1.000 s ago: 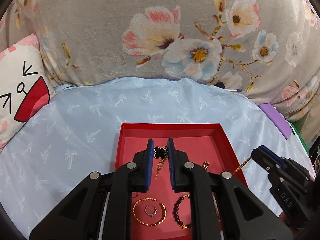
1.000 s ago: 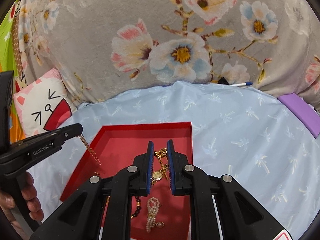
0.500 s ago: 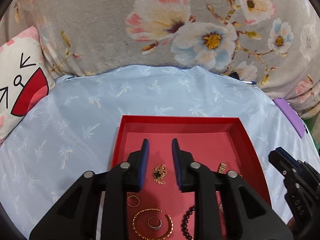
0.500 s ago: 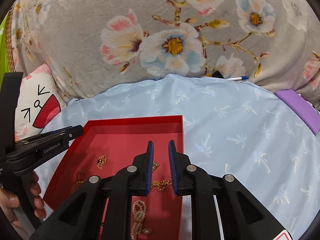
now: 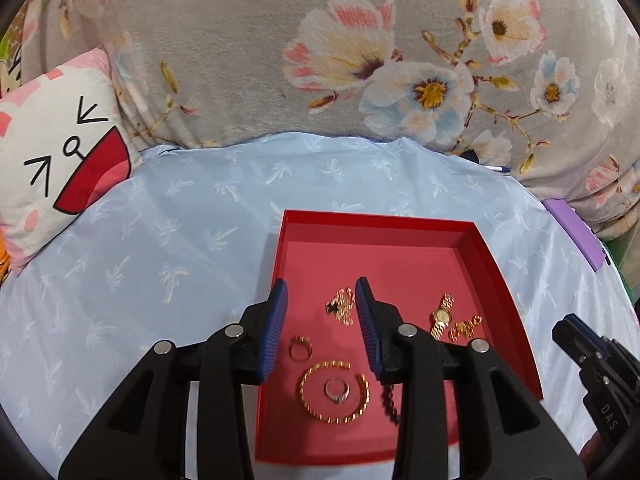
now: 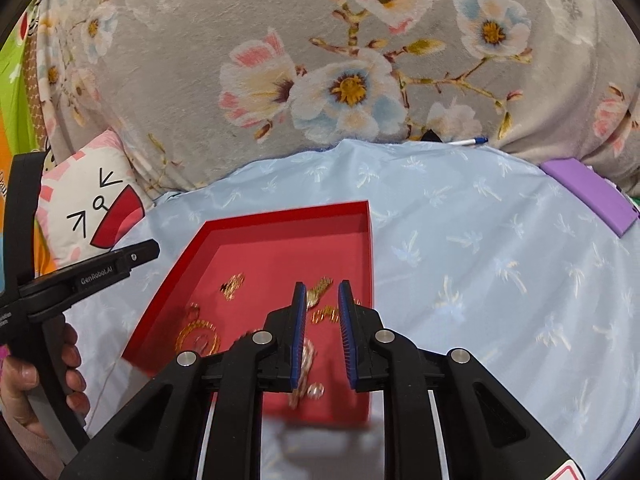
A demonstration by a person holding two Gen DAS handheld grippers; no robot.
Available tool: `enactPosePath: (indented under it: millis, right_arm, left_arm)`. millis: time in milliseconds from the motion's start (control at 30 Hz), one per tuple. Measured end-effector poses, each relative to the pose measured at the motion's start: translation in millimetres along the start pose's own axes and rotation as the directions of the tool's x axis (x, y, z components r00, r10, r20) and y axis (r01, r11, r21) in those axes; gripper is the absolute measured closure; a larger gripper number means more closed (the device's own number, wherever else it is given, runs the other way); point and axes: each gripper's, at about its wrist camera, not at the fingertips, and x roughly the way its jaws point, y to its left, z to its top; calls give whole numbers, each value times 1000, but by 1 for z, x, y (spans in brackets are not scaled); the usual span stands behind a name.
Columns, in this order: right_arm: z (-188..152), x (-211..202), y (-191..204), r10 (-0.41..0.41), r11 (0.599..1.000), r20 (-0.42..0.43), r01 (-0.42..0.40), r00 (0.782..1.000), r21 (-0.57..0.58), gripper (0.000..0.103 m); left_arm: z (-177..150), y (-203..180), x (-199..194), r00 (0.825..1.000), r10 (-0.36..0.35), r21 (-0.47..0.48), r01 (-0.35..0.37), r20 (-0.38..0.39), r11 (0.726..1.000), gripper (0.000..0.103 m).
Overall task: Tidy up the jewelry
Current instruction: 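Withdraw the right tool and grasp a gold hoop earring with it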
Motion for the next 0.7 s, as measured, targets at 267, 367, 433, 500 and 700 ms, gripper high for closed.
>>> enactPosePath:
  millis: [267, 367, 433, 500, 700]
  right_arm:
    - [-45, -41, 9, -28, 999, -35, 27, 999, -22, 86]
    - [-62, -51, 8, -24, 1000, -60, 24, 998, -15, 86]
    - [-74, -55, 8, -20, 1000, -83, 20, 996, -8, 86]
    - [-86, -58, 8, -15, 1000, -107, 14, 994, -6, 86]
    - [-109, -52, 14, 4, 1000, -164, -5, 986, -8, 81]
  left_arm:
    - [-31, 2, -41, 1000, -27, -3, 27, 1, 1000, 67]
    - [-47, 0, -51, 1000, -13, 12, 13, -3, 1000, 55]
    - [-61, 0, -57, 1000, -14, 20, 15, -12, 1000, 54]
    - [-71, -1, -61, 1000, -13, 22, 13, -23, 1000, 54]
    - [-103, 3, -62, 997, -21, 5, 21, -80, 1000, 54]
